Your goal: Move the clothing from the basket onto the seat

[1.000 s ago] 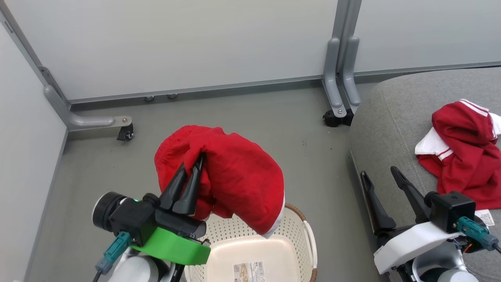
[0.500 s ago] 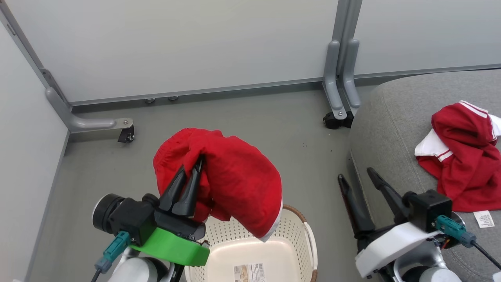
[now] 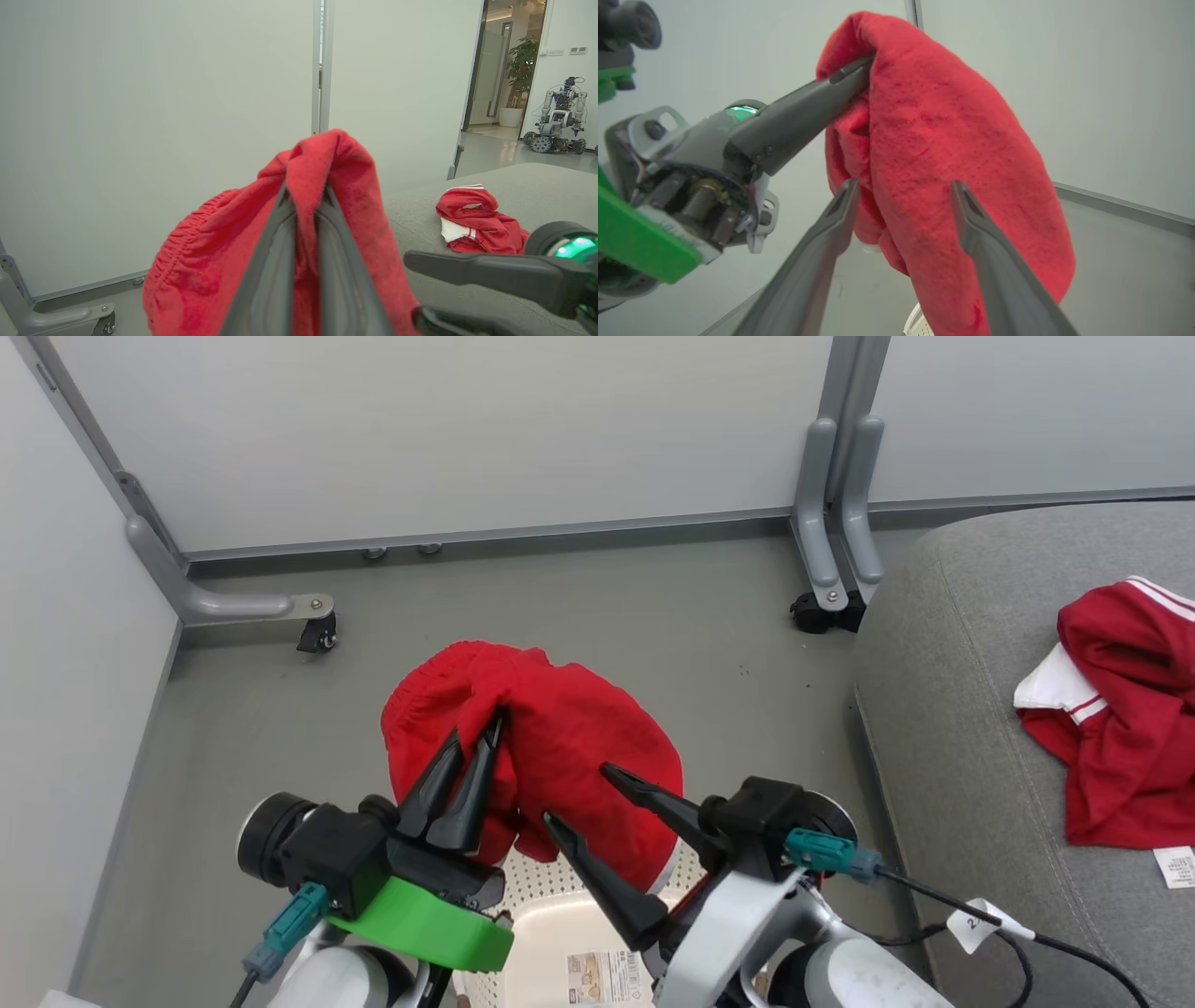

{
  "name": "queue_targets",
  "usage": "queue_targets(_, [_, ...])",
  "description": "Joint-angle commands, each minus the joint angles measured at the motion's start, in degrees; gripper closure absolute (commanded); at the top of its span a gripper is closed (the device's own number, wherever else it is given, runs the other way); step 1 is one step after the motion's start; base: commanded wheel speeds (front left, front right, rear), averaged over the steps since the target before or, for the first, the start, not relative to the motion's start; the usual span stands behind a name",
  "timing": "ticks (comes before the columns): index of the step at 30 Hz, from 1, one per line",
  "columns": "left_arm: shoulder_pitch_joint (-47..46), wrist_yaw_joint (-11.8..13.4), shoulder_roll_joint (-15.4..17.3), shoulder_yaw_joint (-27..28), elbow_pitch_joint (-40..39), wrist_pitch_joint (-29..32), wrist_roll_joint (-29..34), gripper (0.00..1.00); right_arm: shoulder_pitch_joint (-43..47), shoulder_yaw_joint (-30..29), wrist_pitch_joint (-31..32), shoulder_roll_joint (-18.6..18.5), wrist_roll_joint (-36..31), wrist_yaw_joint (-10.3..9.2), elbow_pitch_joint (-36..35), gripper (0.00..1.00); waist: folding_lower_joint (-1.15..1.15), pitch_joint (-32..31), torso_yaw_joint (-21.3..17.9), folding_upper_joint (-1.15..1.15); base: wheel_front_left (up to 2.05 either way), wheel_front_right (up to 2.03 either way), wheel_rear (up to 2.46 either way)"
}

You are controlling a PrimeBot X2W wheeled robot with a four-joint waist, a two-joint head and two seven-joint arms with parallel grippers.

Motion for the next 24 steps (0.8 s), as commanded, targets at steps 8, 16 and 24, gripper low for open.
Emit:
queue_targets(8, [-1.7, -0.8, -0.9, -1.6, 0.2, 0.2, -0.3, 1.00, -7.5, 3.8, -2.9, 0.2, -1.7, -0.06, 10.5, 0.00, 0.00, 0.5, 1.4, 0.00, 0.00, 0.00, 0.00])
queue_targets(16, [-2.2, -1.4, -1.3, -2.9, 0.2, 0.5, -0.4, 1.00, -11.6, 4.9, -6.7, 1.8, -3.3, -0.06, 18.4, 0.00, 0.00, 0.8, 1.7, 0.00, 0.00, 0.00, 0.00])
queue_targets(24, [-2.6, -1.9, -1.9, -4.3, 0.7, 0.8, -0.6, 1.00, -14.2, 6.1, -11.4, 2.2, -0.2, -0.06, 22.1, 0.00, 0.00, 0.9, 2.0, 0.00, 0.00, 0.00, 0.00])
